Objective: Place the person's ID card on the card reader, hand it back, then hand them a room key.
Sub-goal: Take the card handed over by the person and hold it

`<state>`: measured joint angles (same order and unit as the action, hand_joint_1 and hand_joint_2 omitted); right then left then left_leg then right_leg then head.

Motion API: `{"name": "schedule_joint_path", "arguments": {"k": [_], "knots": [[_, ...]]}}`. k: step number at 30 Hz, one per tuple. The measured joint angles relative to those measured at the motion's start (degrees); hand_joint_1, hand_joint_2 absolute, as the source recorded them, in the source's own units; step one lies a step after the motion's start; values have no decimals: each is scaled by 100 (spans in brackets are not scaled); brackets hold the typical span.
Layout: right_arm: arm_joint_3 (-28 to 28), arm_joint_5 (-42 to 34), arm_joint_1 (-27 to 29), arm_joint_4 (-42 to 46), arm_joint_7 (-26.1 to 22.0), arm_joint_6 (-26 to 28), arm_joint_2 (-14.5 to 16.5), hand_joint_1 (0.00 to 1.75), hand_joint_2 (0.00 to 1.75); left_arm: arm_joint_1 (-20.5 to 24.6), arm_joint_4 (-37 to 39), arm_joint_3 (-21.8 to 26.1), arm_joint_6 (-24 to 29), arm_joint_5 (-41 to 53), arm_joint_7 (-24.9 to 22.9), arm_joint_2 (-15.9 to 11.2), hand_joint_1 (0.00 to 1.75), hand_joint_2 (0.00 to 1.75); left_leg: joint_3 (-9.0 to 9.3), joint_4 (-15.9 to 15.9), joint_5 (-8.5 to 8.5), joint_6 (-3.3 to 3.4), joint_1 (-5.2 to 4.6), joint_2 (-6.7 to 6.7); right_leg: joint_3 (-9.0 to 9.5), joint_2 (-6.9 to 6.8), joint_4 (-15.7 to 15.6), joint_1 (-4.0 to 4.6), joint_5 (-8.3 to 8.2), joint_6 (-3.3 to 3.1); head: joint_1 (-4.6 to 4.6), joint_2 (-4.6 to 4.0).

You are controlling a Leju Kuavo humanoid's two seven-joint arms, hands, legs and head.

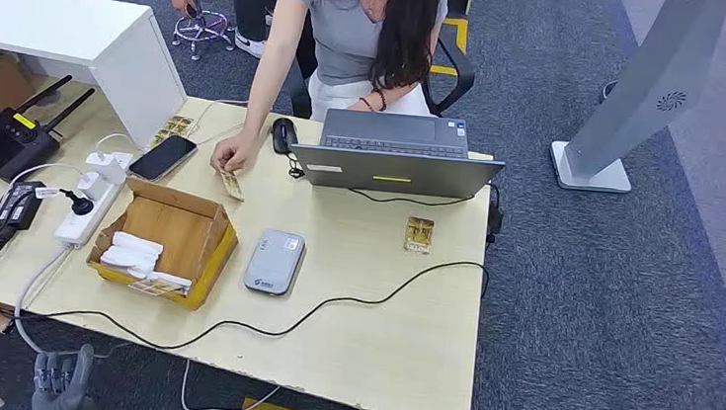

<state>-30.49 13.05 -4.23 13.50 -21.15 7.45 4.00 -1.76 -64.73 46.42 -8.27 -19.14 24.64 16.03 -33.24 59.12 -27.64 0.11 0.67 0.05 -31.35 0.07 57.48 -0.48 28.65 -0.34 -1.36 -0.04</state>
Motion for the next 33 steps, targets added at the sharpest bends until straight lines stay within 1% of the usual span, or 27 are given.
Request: {"name": "schedule_joint_path", "arguments": {"k": [2, 6, 9, 12, 14, 16, 18, 21, 25, 28, 30, 33], "knots": [[-12, 13, 2, -2, 5, 0, 0, 0, 0, -24, -179, 4, -4, -62, -11, 45, 0, 175, 0, 0, 0, 0, 0, 0, 0, 0, 0, 0, 0, 0, 1, 0], [-77, 79, 3, -3, 16, -2, 0, 0, 0, -119, -1013, -13, 58, -338, -30, 159, 0, 175, 1, 0, 0, 0, 1, 1, -1, 0, 0, 1, 0, 0, -1, 0], [-106, 166, -9, -3, 42, -16, 0, 0, 0, -164, -1652, -141, 190, -437, 59, 155, 0, 175, 1, 0, 0, 0, 2, 0, -1, -1, 0, 2, 0, 0, -2, 0], [-107, 318, -49, -3, 127, -30, 2, 0, 0, -139, -2138, -452, 576, -295, 338, 16, 0, 175, 3, 0, 2, 0, 3, 0, -1, -1, 0, 2, -1, -1, -1, 0], [-106, 434, -91, -3, 204, -40, 4, 0, 0, -29, -2329, -757, 967, 13, 541, -178, 0, 175, 3, 0, 6, 0, 3, -2, 0, -4, 0, 3, -2, -1, -1, 0], [-97, 551, -148, -3, 283, -60, 12, 0, 0, 189, -2426, -1098, 1394, 546, 714, -439, 0, 175, 3, 1, 13, 1, 4, -5, 0, -9, 1, 3, -6, 0, -2, 0], [-72, 675, -215, -3, 363, -91, 31, 0, 0, 524, -2428, -1476, 1900, 1319, 771, -749, 0, 175, -1, 1, 24, -1, 7, -9, -7, -12, 1, 7, -15, 2, -1, 0], [-8, 828, -324, -3, 467, -123, 70, 0, 0, 1194, -2231, -2096, 2584, 2480, 627, -1250, 0, 175, -11, 1, 40, -9, 10, -13, -14, -15, 2, 10, -31, -3, 0, 0], [78, 973, -405, -3, 563, -158, 123, 0, 0, 2097, -1609, -2813, 3168, 3571, 265, -1850, 0, 175, -34, 4, 60, -11, 17, -2, -40, -1, 3, 16, -56, -3, -1, -1], [129, 1047, -457, -3, 615, -189, 140, 0, 0, 2724, -1161, -3319, 3443, 4214, 28, -2226, 0, 175, -50, 5, 70, -13, 14, 1, -59, 4, 3, 17, -70, 0, 9, 0], [165, 1114, -472, -3, 649, -215, 154, 0, 0, 3181, -767, -3619, 3633, 4853, -287, -2413, 0, 175, -62, 10, 79, -8, 17, 2, -74, 5, 3, 17, -77, 4, 10, 0], [231, 1240, -514, -3, 724, -242, 175, 0, 0, 4095, 79, -4189, 3894, 6251, -893, -2676, 0, 175, -92, 14, 95, -9, 22, -5, -99, -1, 3, 19, -96, 3, 14, 0]]}}
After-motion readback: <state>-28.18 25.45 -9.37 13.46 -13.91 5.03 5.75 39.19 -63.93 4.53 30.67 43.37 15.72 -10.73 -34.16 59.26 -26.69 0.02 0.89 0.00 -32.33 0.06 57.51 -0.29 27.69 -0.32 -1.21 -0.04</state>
